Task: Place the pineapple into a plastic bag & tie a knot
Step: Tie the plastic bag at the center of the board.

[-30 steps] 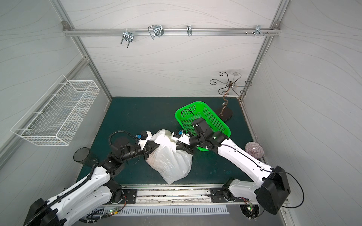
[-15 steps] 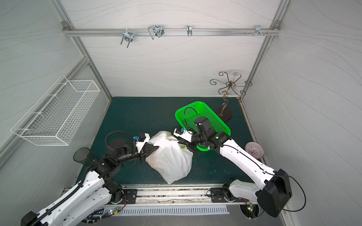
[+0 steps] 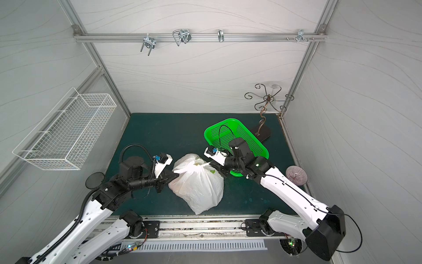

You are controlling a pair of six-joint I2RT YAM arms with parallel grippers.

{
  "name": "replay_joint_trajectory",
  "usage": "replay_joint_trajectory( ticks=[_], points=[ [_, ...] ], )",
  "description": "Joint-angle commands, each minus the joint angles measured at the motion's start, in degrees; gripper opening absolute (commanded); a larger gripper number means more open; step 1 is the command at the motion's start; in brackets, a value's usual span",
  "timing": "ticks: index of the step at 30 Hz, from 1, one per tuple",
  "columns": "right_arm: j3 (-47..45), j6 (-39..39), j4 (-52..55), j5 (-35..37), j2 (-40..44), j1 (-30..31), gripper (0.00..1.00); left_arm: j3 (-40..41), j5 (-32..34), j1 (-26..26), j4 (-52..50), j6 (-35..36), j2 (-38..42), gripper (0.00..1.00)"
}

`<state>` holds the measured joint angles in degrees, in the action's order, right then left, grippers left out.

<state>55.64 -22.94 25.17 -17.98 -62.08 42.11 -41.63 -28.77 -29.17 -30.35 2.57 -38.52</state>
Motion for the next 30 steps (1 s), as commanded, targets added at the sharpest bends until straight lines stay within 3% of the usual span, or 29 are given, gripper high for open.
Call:
replay_joint_trajectory(
  ticks=[1, 5, 12, 19, 25, 30],
  points=[
    [0.5, 5.3, 4.5, 13.4, 2.6, -1.2, 0.0, -5.9, 7.8, 0.3, -12.0, -3.2, 1.1, 0.0],
    [-0.5, 8.5, 10.2, 17.1, 2.9, -0.9, 0.0, -7.8, 13.4, 0.2, -17.7, -6.6, 0.2, 0.0],
    [-6.0, 12.3, 11.3, 23.8, 5.0, -0.8, 0.0, -8.3, 22.0, -0.2, -17.5, -10.1, -5.4, 0.0],
    [-7.0, 15.9, 11.2, 23.9, 3.8, -0.8, 0.0, -9.7, 27.6, -0.2, -19.0, -12.0, -10.4, 0.0],
    [-7.7, 16.8, 12.8, 27.1, 3.8, -1.8, 0.0, -10.4, 37.7, -0.2, -20.3, -13.1, -10.5, 0.0],
    [-8.6, 18.4, 13.9, 27.3, 4.6, -3.0, 0.0, -8.8, 40.4, -0.1, -16.8, -17.5, -11.8, 0.0]
  ],
)
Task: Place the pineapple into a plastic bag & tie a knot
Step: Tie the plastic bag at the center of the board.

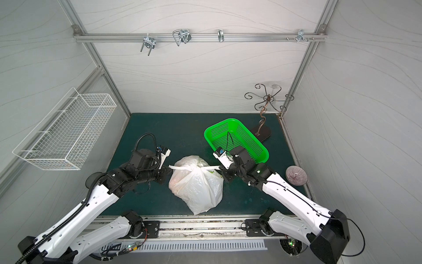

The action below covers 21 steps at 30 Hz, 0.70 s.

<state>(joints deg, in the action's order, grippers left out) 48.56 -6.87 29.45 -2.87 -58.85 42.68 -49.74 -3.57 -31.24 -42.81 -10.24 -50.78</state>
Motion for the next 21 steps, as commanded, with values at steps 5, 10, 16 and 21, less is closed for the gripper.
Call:
replay_joint_trajectory(
  ticks=[5, 10, 16, 21],
  points=[
    [-1.1, 3.2, 9.9, 12.0, 1.4, -3.9, 0.0, 1.7, 16.5, 2.0, -1.1, -11.7, 0.4, 0.0],
    [-0.5, 5.6, 10.2, 13.6, 1.1, -4.8, 0.0, 3.6, 21.9, 2.0, -2.2, -19.3, 1.9, 0.0],
    [0.6, 8.8, 11.1, 13.8, -0.5, -6.4, 0.0, 4.8, 26.8, 2.0, -5.5, -27.2, 2.4, 0.0],
    [0.8, 9.9, 11.4, 13.9, -1.1, -6.7, 0.0, 5.9, 28.4, 2.0, -6.4, -30.1, 2.8, 0.0]
  ],
)
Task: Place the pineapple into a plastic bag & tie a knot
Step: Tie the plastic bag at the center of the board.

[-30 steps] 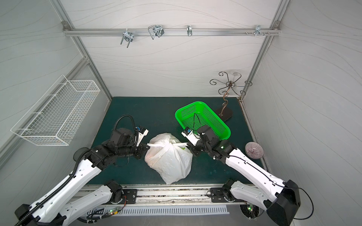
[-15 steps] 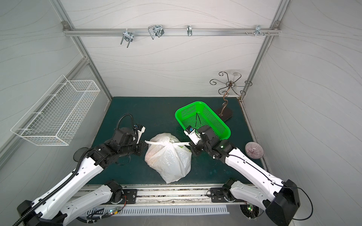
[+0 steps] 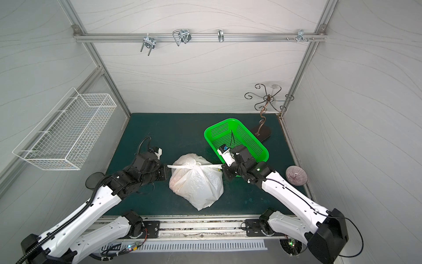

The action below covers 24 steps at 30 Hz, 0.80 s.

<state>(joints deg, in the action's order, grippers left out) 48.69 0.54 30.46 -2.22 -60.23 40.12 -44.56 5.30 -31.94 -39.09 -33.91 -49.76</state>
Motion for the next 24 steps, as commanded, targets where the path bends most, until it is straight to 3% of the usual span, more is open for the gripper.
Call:
replay_joint_trajectory(
  ticks=[1, 14, 21, 24],
  points=[
    [0.7, 2.7, 10.4, 13.3, 0.4, -4.3, 0.0, 1.0, 19.7, 2.7, -10.3, -6.6, 1.9, 0.0],
    [1.5, 6.2, 11.2, 10.8, -0.4, -6.0, 0.0, 1.7, 23.2, 2.6, -12.9, -10.1, 2.1, 0.0],
    [5.1, 8.0, 5.8, 5.8, 1.3, -6.1, 0.0, -0.8, 20.9, 2.2, -1.4, -0.1, 4.0, 0.0],
    [9.8, 8.5, 3.3, 3.7, -1.0, -6.3, 0.0, -6.9, 21.6, 2.2, -0.3, 4.2, 1.9, 0.0]
  ],
)
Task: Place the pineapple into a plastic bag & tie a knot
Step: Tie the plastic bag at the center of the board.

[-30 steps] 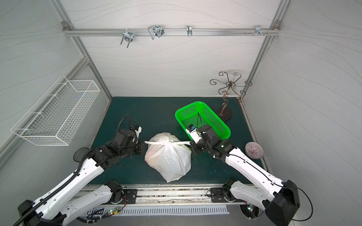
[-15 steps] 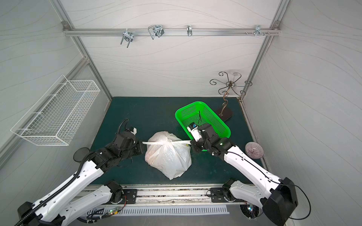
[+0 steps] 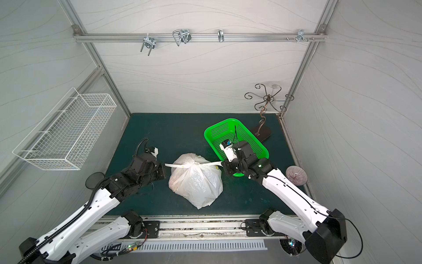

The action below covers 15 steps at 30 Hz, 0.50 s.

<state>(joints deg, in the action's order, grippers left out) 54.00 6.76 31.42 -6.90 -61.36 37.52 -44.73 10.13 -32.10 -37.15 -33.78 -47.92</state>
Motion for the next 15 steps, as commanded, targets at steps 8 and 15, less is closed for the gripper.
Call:
replay_joint_trajectory(
  ticks=[8, 15],
  points=[
    [15.4, 2.5, -2.2, 4.9, -6.3, -5.5, 0.0, -15.0, 22.5, 2.4, 0.0, 7.6, -2.8, 0.0],
    [13.9, 2.9, -5.4, 3.9, -9.5, -6.5, 0.0, -12.6, 23.7, 2.7, 6.5, 12.0, -4.9, 0.0]
  ],
)
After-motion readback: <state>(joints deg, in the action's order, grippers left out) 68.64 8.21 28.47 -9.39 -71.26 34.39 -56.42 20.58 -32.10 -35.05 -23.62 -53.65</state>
